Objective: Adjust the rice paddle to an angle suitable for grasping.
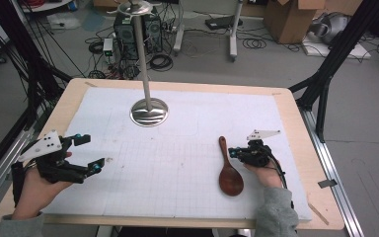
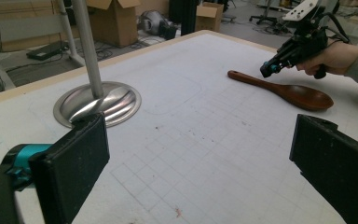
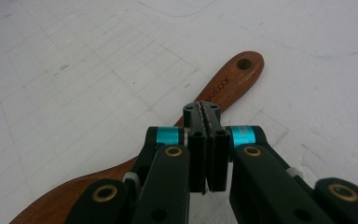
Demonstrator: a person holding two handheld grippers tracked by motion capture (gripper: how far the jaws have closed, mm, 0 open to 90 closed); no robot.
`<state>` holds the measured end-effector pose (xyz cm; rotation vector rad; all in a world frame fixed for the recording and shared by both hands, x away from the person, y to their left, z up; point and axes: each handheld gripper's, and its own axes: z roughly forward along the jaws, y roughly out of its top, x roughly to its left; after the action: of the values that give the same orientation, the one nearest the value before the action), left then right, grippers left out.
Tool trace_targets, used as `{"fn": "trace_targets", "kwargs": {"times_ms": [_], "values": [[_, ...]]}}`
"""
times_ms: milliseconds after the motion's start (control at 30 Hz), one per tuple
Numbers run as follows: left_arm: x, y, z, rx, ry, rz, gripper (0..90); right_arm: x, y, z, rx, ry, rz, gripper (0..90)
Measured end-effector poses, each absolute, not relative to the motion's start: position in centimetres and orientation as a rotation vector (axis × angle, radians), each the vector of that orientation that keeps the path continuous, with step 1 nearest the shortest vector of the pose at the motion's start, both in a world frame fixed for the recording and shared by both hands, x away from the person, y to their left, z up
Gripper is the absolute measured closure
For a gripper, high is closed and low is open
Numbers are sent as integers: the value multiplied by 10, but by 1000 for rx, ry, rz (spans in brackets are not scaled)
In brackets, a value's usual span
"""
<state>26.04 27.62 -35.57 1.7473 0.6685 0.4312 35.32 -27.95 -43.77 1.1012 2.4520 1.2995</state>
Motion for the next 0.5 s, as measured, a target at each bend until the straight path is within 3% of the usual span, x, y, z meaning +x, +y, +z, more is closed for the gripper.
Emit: {"fn": "trace_targets", "kwargs": {"times_ms": [500], "values": [[260, 277, -360, 1779, 685, 415, 51, 359, -277, -447, 1129, 2491, 1234, 893]]}}
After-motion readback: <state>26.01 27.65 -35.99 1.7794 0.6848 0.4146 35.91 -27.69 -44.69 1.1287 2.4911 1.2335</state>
